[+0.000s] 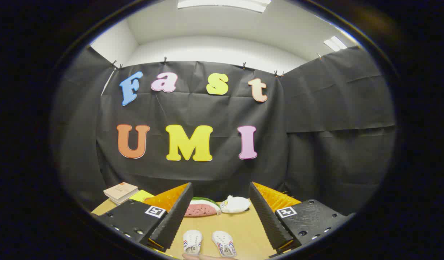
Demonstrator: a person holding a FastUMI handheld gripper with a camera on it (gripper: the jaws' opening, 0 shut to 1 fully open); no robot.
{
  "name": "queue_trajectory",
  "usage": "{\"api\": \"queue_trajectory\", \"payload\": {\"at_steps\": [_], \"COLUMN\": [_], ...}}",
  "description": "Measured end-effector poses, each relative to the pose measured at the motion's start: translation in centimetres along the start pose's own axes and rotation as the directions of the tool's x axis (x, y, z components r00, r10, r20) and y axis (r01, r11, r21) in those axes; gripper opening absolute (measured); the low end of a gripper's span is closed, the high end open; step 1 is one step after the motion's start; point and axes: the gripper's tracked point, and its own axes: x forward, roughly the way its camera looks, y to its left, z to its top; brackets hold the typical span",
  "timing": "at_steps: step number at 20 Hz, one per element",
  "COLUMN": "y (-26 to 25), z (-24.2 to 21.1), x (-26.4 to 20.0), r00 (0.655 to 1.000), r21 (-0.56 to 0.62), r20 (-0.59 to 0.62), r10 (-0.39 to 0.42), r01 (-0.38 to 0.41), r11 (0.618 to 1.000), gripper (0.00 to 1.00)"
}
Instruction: Open the storage box then place both shoes into the box .Put the left shoe in first, then the right shoe, with the right side of both shoes facing outward in a uniform manner.
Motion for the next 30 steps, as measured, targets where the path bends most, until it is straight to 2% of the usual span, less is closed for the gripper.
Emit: {"api": "queue_trajectory", "payload": {"at_steps": [11, 15, 19, 22, 24, 27, 29, 30], "y": [4.8, 7.1, 7.9, 9.9, 11.3, 13.9, 15.8, 16.8], "z": [-1.7, -5.1, -9.1, -13.3, -16.5, -21.5, -23.7, -24.6], "x": [1.5, 1.3, 2.5, 3.6, 4.4, 5.6, 6.2, 6.3], "r00": [0.992, 0.971, 0.947, 0.894, 0.838, 0.728, 0.644, 0.59], "r21": [-0.023, -0.008, 0.002, 0.054, 0.12, 0.231, 0.3, 0.348], "r20": [-0.001, -0.077, -0.168, -0.287, -0.374, -0.495, -0.547, -0.562], "r10": [0.122, 0.226, 0.272, 0.343, 0.396, 0.473, 0.535, 0.579], "r01": [-0.122, -0.227, -0.276, -0.343, -0.38, -0.414, -0.446, -0.467], "r11": [0.992, 0.974, 0.961, 0.938, 0.917, 0.88, 0.843, 0.813], "gripper": [0.95, 0.95, 0.95, 0.95, 0.94, 0.93, 0.93, 0.93]}}
